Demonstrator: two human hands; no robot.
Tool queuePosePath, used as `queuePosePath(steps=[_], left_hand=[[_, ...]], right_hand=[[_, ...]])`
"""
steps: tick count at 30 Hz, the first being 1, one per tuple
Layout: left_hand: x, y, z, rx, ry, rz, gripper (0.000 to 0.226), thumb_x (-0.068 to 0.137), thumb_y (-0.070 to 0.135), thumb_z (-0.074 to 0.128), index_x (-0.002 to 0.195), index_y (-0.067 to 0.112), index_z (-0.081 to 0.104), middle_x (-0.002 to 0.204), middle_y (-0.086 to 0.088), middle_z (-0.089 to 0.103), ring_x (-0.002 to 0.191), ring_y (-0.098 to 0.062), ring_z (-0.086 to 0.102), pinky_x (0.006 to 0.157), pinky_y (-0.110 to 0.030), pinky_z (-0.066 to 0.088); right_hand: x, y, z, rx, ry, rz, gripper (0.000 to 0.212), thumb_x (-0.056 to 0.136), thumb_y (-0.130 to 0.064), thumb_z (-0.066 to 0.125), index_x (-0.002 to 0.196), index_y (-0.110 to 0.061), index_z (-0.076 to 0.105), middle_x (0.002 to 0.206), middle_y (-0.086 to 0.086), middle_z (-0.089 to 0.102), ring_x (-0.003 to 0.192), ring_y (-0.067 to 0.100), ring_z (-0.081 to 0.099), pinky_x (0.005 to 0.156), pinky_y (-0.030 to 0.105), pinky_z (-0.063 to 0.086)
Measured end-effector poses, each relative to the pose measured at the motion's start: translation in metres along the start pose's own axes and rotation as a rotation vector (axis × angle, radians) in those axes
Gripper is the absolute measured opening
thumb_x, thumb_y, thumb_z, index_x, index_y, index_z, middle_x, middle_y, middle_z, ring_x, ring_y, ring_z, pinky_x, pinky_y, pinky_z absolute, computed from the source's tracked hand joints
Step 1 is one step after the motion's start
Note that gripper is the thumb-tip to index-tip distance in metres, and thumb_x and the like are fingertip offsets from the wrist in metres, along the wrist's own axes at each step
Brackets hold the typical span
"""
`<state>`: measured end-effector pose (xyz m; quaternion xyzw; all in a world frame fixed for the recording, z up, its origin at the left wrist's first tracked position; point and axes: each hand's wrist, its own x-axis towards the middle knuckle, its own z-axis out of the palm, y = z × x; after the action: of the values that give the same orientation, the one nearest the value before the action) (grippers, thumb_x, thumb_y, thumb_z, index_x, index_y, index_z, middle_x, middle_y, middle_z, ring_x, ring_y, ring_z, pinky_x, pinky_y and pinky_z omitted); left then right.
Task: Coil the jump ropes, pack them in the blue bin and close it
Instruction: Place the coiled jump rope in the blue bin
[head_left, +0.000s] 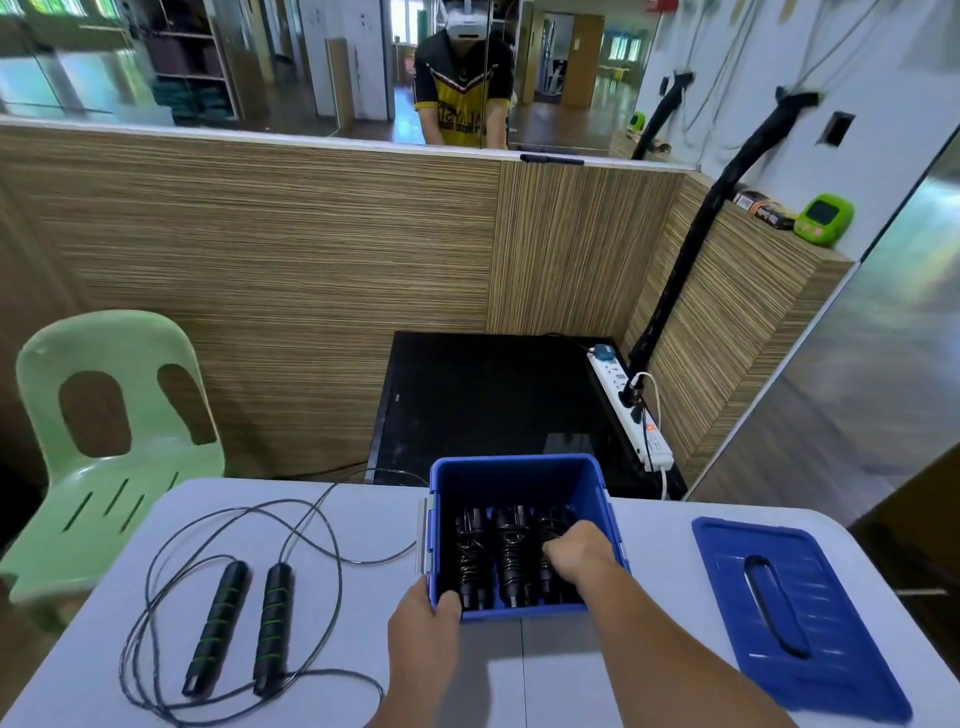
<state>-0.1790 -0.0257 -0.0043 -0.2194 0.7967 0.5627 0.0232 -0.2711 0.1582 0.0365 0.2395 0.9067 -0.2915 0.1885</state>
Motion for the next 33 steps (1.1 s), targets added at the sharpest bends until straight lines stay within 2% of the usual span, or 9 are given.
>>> queuePosePath(steps=[4, 6, 9, 11, 14, 21, 28, 30, 33], left_hand=[[0.003, 0.002, 0.001, 0.010, -0.011, -0.015, 0.026, 0.092, 0.004, 0.053, 0.070, 0.010, 0.040, 0.061, -0.001, 0.035, 0.058, -0.015, 0.029, 0.057, -0.028, 0.027], [0.005, 0.002, 0.001, 0.021, -0.015, -0.021, 0.028, 0.092, 0.004, 0.053, 0.070, 0.011, 0.038, 0.061, 0.000, 0.035, 0.058, -0.015, 0.029, 0.056, -0.028, 0.027], [0.005, 0.002, 0.002, 0.034, -0.019, -0.026, 0.026, 0.092, 0.005, 0.053, 0.070, 0.011, 0.040, 0.061, -0.001, 0.037, 0.058, -0.016, 0.030, 0.055, -0.027, 0.027], [0.007, 0.001, 0.002, 0.042, -0.018, -0.030, 0.025, 0.092, 0.006, 0.054, 0.071, 0.011, 0.042, 0.061, -0.001, 0.038, 0.058, -0.016, 0.031, 0.056, -0.028, 0.028], [0.009, 0.002, 0.003, 0.057, -0.023, -0.053, 0.021, 0.093, 0.008, 0.054, 0.073, 0.009, 0.047, 0.062, -0.003, 0.042, 0.058, -0.016, 0.034, 0.055, -0.027, 0.031], [0.014, 0.013, 0.002, 0.065, -0.027, -0.066, 0.028, 0.095, 0.010, 0.053, 0.067, 0.012, 0.047, 0.059, -0.001, 0.044, 0.056, -0.016, 0.036, 0.053, -0.029, 0.030], [0.012, 0.017, 0.002, 0.074, -0.006, -0.094, 0.033, 0.095, 0.012, 0.054, 0.064, 0.013, 0.044, 0.058, -0.001, 0.042, 0.057, -0.017, 0.036, 0.054, -0.030, 0.028], [0.011, 0.016, 0.002, 0.057, 0.019, -0.091, 0.034, 0.097, 0.017, 0.057, 0.064, 0.012, 0.047, 0.057, -0.002, 0.044, 0.057, -0.018, 0.038, 0.055, -0.031, 0.029], [0.005, 0.017, 0.001, 0.070, 0.051, -0.050, 0.032, 0.100, 0.032, 0.061, 0.076, 0.012, 0.064, 0.068, -0.004, 0.063, 0.065, -0.019, 0.056, 0.062, -0.034, 0.043]], right_hand=[[-0.006, 0.000, -0.001, -0.263, -0.050, -0.038, 0.035, 0.080, -0.028, 0.086, 0.089, -0.012, 0.057, 0.084, 0.005, 0.062, 0.081, 0.025, 0.063, 0.068, 0.032, 0.049], [-0.006, 0.002, 0.003, -0.381, -0.024, -0.063, 0.032, 0.081, -0.024, 0.085, 0.100, -0.010, 0.063, 0.103, 0.008, 0.069, 0.092, 0.026, 0.069, 0.070, 0.032, 0.051], [-0.002, 0.006, 0.010, -0.441, 0.018, -0.071, 0.054, 0.084, -0.020, 0.080, 0.131, -0.003, 0.058, 0.137, 0.018, 0.056, 0.103, 0.030, 0.070, 0.080, 0.035, 0.057], [-0.003, 0.007, 0.010, -0.446, 0.035, -0.091, 0.051, 0.084, -0.018, 0.079, 0.129, -0.003, 0.060, 0.132, 0.018, 0.059, 0.100, 0.029, 0.071, 0.079, 0.035, 0.057], [-0.004, 0.008, 0.008, -0.447, 0.056, -0.134, 0.019, 0.084, -0.012, 0.077, 0.097, -0.008, 0.063, 0.102, 0.011, 0.072, 0.090, 0.028, 0.071, 0.067, 0.031, 0.052], [-0.010, 0.010, -0.004, -0.391, 0.086, -0.203, 0.021, 0.080, -0.016, 0.074, 0.089, -0.012, 0.056, 0.082, 0.004, 0.063, 0.073, 0.025, 0.063, 0.062, 0.031, 0.052], [-0.022, 0.036, -0.010, -0.200, 0.164, -0.337, 0.038, 0.084, -0.028, 0.066, 0.120, -0.018, 0.062, 0.095, 0.002, 0.070, 0.086, 0.024, 0.067, 0.079, 0.036, 0.058], [-0.026, 0.042, -0.013, -0.159, 0.177, -0.369, 0.046, 0.088, -0.030, 0.065, 0.131, -0.017, 0.060, 0.108, 0.002, 0.071, 0.095, 0.023, 0.067, 0.084, 0.035, 0.056], [-0.036, 0.051, -0.017, -0.074, 0.184, -0.408, 0.055, 0.090, -0.035, 0.066, 0.142, -0.020, 0.055, 0.132, 0.000, 0.065, 0.116, 0.021, 0.063, 0.098, 0.031, 0.052]])
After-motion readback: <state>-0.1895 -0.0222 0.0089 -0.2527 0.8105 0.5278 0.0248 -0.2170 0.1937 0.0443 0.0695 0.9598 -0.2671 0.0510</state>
